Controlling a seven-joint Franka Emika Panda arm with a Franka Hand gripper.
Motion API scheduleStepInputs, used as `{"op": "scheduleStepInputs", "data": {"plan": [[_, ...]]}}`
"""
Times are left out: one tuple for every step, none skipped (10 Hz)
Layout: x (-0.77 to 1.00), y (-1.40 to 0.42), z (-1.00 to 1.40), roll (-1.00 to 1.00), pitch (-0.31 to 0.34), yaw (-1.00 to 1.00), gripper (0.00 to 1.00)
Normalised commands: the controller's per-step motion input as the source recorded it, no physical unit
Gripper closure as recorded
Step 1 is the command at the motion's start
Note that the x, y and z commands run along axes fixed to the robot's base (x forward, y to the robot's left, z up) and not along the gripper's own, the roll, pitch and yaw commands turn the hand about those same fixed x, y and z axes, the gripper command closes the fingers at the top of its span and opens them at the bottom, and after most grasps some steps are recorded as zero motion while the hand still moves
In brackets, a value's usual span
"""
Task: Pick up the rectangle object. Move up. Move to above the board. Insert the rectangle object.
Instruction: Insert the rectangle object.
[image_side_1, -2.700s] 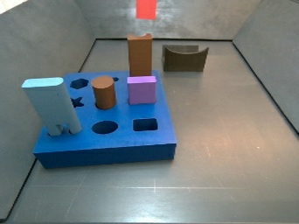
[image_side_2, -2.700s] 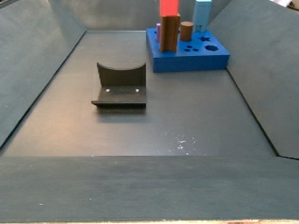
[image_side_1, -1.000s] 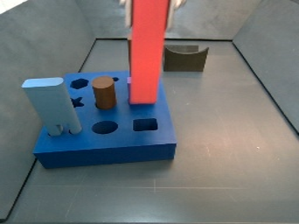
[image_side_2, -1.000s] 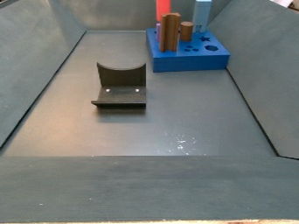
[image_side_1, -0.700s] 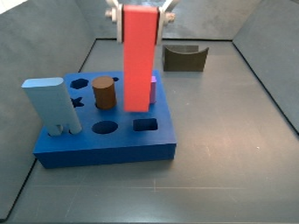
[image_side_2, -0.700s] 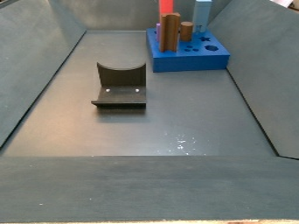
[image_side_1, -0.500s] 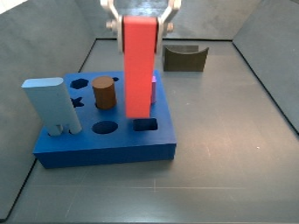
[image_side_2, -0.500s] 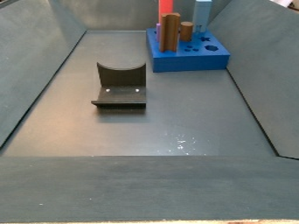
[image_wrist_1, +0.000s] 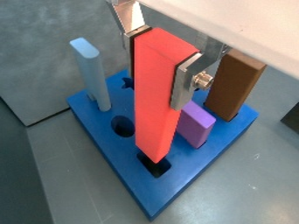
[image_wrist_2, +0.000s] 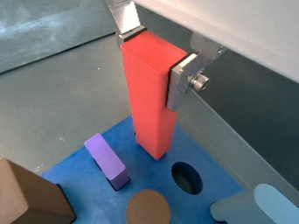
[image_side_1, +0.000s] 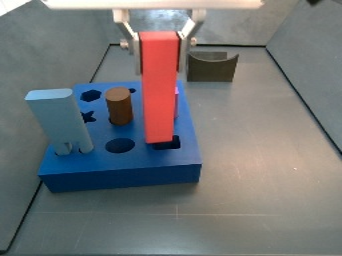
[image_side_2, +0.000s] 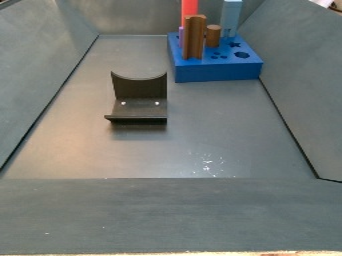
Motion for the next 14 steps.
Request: {"op": "scheduleStepInputs", "data": {"plan": [[0.36, -0.02, -0.12, 0.07, 0.056, -0.25, 1.00], [0.19, 0.00, -0.12, 0.08, 0.060, -0.17, 1.00], [0.15, 0.00, -0.11, 0.07, 0.051, -0.15, 1.00], [0.00, 0.00, -0.13, 0.07, 0.036, -0.06, 1.00], [-0.07, -0.05, -0.16, 0.03, 0.000, 0.00, 1.00], [-0.18, -0.09, -0.20, 0.01, -0.034, 0.00, 1.00], [-0.16, -0.12, -0.20, 0.01, -0.046, 0.00, 1.00], [-0.12, -0.11, -0.20, 0.00, -0.050, 0.00, 1.00], [-0.02, -0.08, -0.25, 0.00, -0.053, 0.04, 1.00], [0.15, -0.02, -0.39, 0.01, -0.006, 0.10, 1.00], [0.35, 0.00, -0.43, 0.02, 0.000, 0.09, 1.00], [0.40, 0.00, -0.39, 0.05, 0.010, 0.05, 1.00], [0.37, 0.00, -0.36, 0.07, 0.027, 0.01, 1.00], [0.22, 0.00, -0.42, 0.10, 0.000, 0.00, 1.00]]}}
